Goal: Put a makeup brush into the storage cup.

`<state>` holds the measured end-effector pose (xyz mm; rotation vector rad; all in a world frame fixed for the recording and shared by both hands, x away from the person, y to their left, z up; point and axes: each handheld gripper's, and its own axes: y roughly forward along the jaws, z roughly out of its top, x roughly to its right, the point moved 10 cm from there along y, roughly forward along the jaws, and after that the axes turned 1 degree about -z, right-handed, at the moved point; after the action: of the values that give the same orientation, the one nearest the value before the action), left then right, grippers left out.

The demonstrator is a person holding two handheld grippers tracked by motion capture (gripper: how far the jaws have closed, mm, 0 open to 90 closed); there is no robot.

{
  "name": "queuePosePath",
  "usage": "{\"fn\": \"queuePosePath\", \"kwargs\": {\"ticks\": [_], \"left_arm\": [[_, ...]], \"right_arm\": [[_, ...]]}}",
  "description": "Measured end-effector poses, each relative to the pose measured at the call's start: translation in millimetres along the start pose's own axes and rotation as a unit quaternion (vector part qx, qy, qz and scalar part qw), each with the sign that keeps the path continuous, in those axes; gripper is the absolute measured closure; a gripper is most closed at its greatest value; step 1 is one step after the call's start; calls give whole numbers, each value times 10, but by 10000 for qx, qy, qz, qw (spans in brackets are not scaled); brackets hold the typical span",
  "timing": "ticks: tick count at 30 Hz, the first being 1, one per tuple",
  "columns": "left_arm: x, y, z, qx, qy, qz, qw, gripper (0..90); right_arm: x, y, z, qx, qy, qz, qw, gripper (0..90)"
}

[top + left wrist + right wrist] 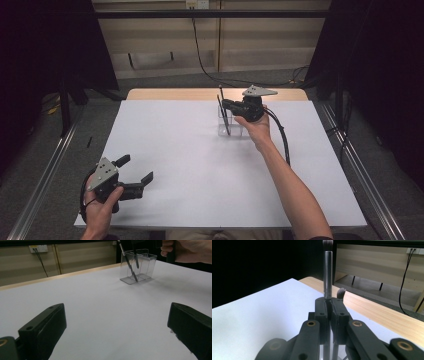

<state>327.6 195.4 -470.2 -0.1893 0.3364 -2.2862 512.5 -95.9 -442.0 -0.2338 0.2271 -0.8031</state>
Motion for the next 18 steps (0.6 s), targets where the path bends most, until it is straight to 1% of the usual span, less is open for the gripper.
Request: {"fn": "queuePosePath", "kwargs": {"ticks": [8, 15, 18], "left_arm": [[6, 3, -1, -2, -15, -6, 10000, 22], [6, 4, -1, -2, -15, -6, 10000, 21], [6, 2, -2, -6, -6, -7, 10000, 21]], "right_arm": [[22, -29, -28, -13, 90, 29, 10000, 824], [23, -51, -13, 34, 126, 61, 9999, 762], [21, -57, -17, 37, 135, 67, 9999, 705]]}}
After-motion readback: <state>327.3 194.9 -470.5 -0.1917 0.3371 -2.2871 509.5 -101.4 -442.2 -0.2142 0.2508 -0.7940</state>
